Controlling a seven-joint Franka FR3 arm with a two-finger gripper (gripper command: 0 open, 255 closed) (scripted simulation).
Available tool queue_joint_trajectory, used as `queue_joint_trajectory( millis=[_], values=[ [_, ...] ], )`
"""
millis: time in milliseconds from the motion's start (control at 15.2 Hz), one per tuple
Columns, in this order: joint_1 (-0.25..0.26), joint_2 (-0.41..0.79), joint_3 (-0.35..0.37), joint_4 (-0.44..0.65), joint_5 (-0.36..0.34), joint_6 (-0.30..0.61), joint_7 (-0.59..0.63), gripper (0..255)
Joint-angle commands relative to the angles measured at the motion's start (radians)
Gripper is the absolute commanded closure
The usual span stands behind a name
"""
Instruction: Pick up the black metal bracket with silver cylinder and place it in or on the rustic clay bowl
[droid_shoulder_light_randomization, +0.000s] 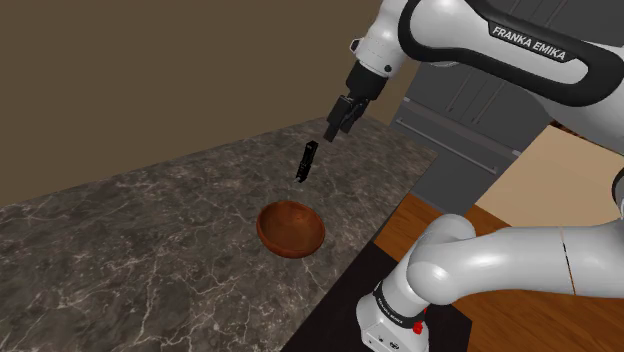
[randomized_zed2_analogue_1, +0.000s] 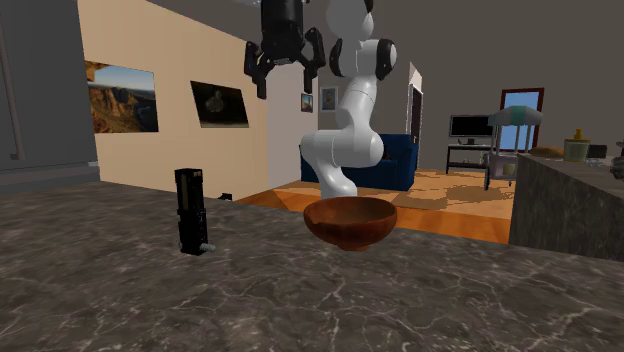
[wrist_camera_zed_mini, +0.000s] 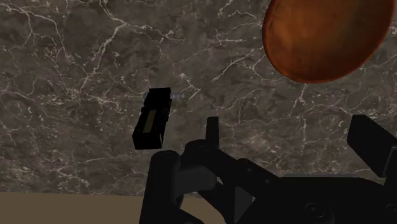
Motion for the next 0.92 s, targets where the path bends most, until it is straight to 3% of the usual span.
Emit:
queue_joint_trajectory(
  millis=[0,858],
  values=[
    [0.0,0.0,0.0,0.0,0.0,0.0,0.0,0],
    [-0.021,0.484,-0.125,0.175,-0.15,0.097,-0.313,0]
  ],
)
